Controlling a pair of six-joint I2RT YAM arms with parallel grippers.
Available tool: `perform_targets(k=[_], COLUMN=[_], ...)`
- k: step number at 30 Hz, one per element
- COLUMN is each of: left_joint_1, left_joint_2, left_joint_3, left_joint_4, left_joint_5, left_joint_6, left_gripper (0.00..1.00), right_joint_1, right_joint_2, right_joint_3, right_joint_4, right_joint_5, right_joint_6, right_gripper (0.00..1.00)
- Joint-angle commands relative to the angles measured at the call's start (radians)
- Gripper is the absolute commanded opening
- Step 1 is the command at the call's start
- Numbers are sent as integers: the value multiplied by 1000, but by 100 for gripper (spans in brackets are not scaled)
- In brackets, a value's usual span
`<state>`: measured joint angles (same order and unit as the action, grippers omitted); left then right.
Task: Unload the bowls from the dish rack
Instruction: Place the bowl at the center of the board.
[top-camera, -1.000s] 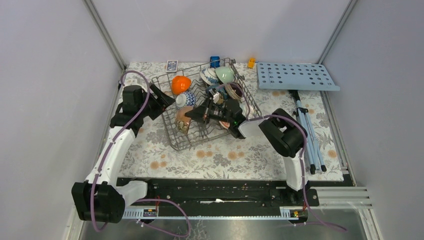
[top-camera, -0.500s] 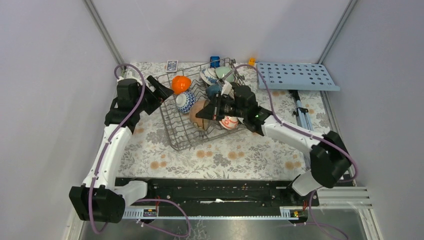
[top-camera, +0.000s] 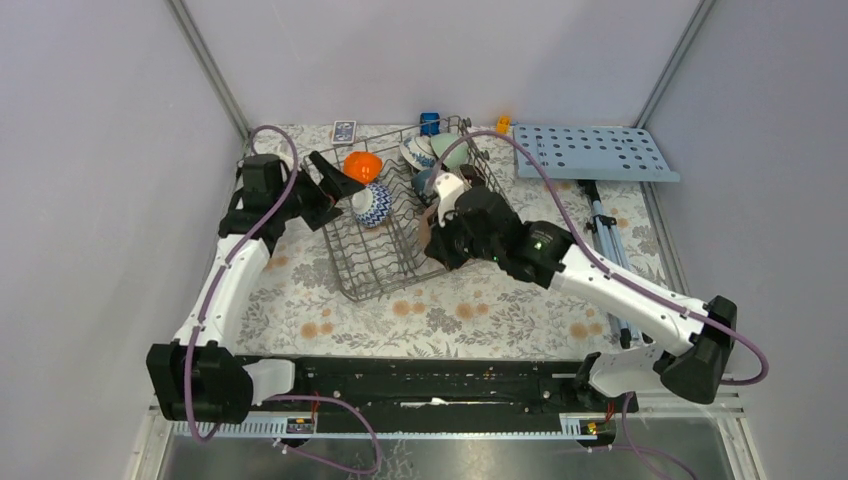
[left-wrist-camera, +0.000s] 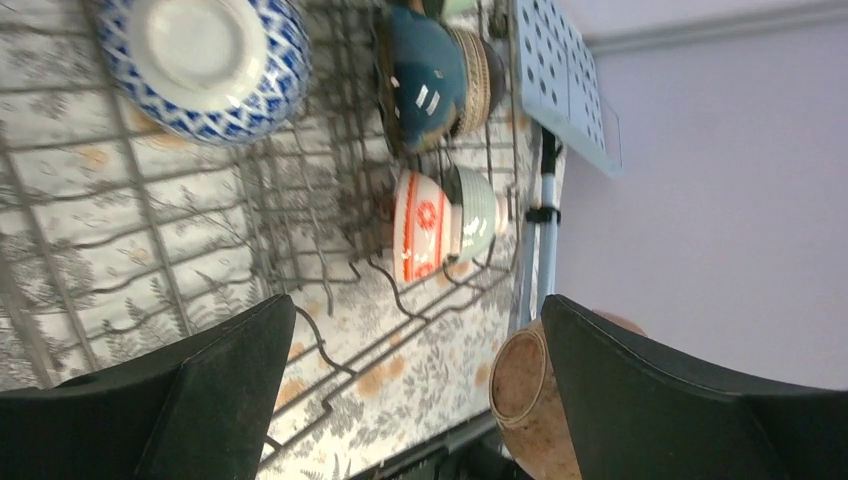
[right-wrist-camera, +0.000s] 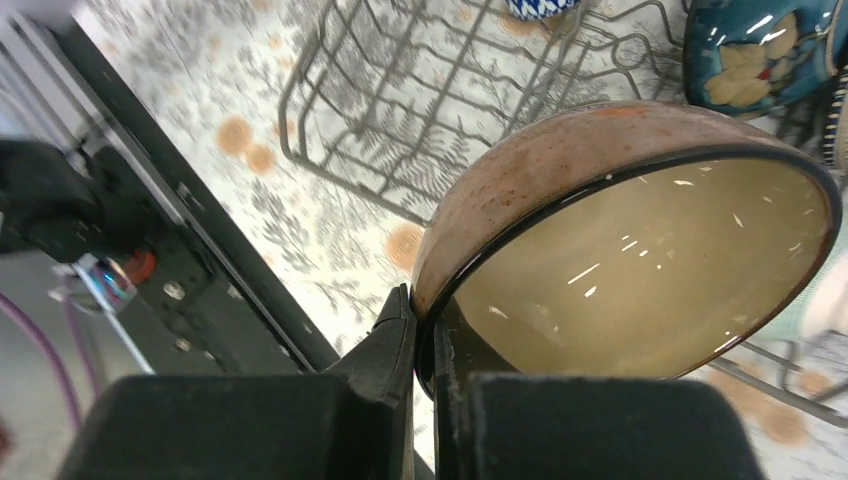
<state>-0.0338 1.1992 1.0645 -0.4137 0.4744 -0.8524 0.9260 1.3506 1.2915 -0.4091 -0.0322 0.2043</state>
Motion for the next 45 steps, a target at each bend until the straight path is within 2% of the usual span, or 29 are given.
perform_targets(k=[1, 5, 10, 22, 32, 35, 39, 45], left_joint_1=[-74, -182, -341, -685, -841, -892, -1037, -1203], left_joint_2=[-43, -120, -157, -17, -29, -31, -24, 35], left_joint_3=[25, 13, 60, 320, 341, 325, 300, 311], left_joint_4=[52, 49, -56, -383, -556, -579, -579, -590], left_joint_5=[73, 1, -113, -394, -470, -514, -635, -712], left_joint_6=[74, 136, 261, 486, 550, 554, 529, 497], left_gripper=[99, 99, 99, 99, 99, 99, 99, 99], right_joint_1=[113, 238, 357, 674, 891, 922, 936, 959], right_joint_2=[-95, -135, -186, -125, -34, -4, 24, 71], right_joint_3=[56, 13, -30, -48, -80, -81, -98, -104], right_joint_4=[-62, -117, -193, -436, -548, -551, -513, -502], right_joint_5=[249, 376, 411, 583, 690, 678, 655, 650], right_joint_6=[-251, -368, -447, -531, -540, -539, -545, -545], right_gripper=[0, 0, 0, 0, 0, 0, 0, 0])
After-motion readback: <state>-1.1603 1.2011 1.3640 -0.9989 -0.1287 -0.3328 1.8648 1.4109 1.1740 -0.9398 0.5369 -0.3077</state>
